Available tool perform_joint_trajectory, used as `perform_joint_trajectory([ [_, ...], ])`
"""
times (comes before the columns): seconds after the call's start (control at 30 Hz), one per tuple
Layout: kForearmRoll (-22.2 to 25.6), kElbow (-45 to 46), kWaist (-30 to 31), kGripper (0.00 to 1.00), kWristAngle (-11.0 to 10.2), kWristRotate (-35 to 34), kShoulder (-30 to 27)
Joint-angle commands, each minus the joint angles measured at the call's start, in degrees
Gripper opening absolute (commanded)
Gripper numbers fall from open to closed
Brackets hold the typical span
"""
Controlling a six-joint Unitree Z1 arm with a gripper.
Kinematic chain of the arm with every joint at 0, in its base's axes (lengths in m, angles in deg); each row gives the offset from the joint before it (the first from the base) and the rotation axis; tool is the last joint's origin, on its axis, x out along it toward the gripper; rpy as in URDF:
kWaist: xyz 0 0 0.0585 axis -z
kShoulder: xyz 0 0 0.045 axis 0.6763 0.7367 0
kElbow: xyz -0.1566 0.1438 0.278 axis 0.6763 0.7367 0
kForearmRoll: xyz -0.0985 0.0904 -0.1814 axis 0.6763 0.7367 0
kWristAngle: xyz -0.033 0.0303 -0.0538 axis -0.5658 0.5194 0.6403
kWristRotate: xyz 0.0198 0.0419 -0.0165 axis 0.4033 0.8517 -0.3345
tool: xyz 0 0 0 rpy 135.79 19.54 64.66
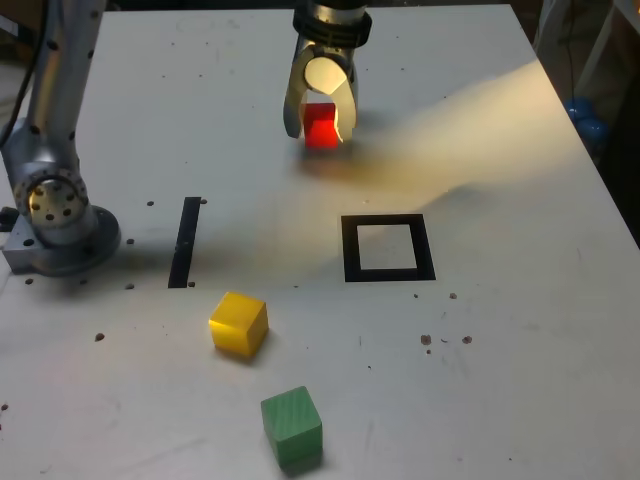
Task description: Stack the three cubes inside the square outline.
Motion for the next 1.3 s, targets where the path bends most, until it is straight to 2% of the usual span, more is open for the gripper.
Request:
perform_joint_trajectory([
  [0.0,1.3,-1.0,2.7,0.33,0.5,-2.2,-0.9],
  [0.27,4.8,-3.7,13.2,0.33,2.4,-12.3,-1.3],
  [0.6,6.1,-7.0,23.5,0.33,5.2,-21.2,0.9],
  [0.87,6.0,-9.0,27.3,0.33,6.9,-24.0,4.3],
  [1.27,4.8,-8.5,28.4,0.33,8.2,-24.6,7.6],
])
